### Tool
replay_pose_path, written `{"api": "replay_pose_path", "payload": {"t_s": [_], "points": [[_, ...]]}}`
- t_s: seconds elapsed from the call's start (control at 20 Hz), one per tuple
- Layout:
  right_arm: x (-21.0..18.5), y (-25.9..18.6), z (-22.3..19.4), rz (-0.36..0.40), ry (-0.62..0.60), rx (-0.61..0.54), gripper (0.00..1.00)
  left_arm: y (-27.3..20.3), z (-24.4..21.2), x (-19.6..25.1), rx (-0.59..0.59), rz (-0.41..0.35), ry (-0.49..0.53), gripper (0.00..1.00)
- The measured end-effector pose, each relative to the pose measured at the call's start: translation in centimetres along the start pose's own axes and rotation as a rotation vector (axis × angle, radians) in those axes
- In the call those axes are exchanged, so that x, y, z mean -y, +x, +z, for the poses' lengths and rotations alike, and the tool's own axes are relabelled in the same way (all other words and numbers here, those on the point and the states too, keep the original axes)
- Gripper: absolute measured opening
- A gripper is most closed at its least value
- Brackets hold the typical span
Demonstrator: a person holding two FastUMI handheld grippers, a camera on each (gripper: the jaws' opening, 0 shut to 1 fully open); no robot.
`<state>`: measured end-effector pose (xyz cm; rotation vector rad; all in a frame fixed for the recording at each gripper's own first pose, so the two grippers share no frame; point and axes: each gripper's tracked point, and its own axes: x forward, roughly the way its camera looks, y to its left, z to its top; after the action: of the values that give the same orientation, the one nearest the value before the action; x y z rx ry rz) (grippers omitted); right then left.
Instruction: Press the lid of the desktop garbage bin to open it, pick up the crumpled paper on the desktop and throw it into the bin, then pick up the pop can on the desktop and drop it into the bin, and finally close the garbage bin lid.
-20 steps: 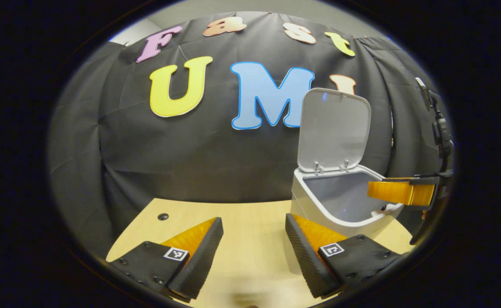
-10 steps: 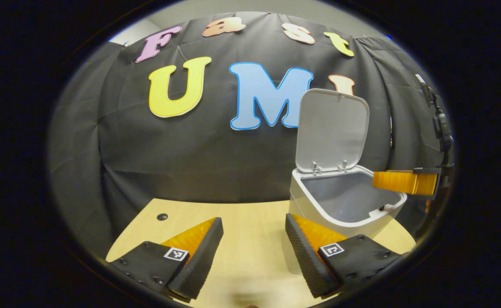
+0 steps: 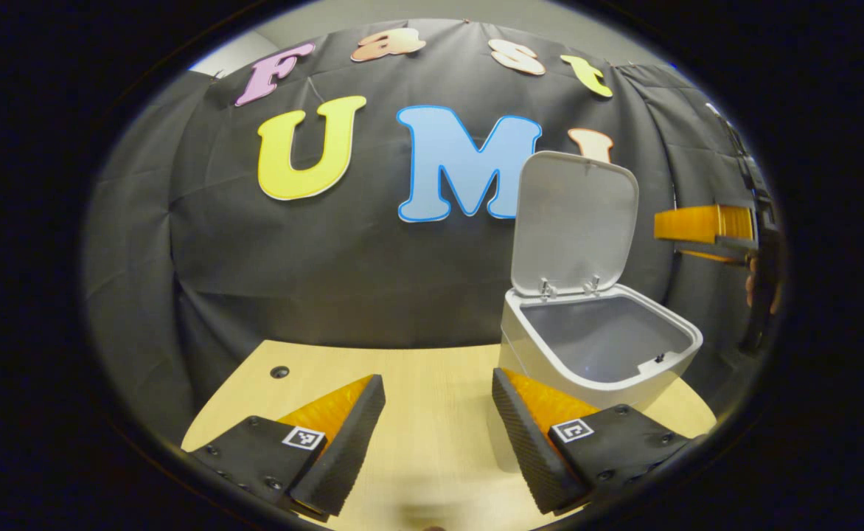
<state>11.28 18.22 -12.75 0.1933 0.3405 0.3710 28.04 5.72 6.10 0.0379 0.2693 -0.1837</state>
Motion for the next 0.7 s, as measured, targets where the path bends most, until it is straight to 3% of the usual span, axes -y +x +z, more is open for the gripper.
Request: {"api": "replay_pose_path", "payload": {"t_s": [0.1,0.15,0.2,0.5,0.55,0.7], "points": [[0.0,0.3,1.8,0.002,0.020,0.040,0.95,0.0,0.0,0.1,-0.001,-0.002,0.002,1.00],[0.1,0.6,2.7,0.002,0.033,0.059,0.99,0.0,0.0,0.1,-0.002,-0.004,0.003,1.00],[0.3,0.9,3.5,-0.002,0.039,0.076,0.95,0.1,0.0,0.2,-0.002,-0.005,0.005,1.00],[1.0,2.1,6.7,-0.009,0.052,0.146,0.99,0.4,-0.2,0.4,-0.012,-0.006,0.003,1.00],[1.1,2.3,7.1,-0.012,0.061,0.157,0.94,0.5,-0.2,0.4,-0.014,-0.005,0.003,1.00],[1.6,3.1,8.3,-0.023,0.095,0.194,0.94,0.8,-0.4,0.4,-0.019,-0.001,0.005,1.00]]}}
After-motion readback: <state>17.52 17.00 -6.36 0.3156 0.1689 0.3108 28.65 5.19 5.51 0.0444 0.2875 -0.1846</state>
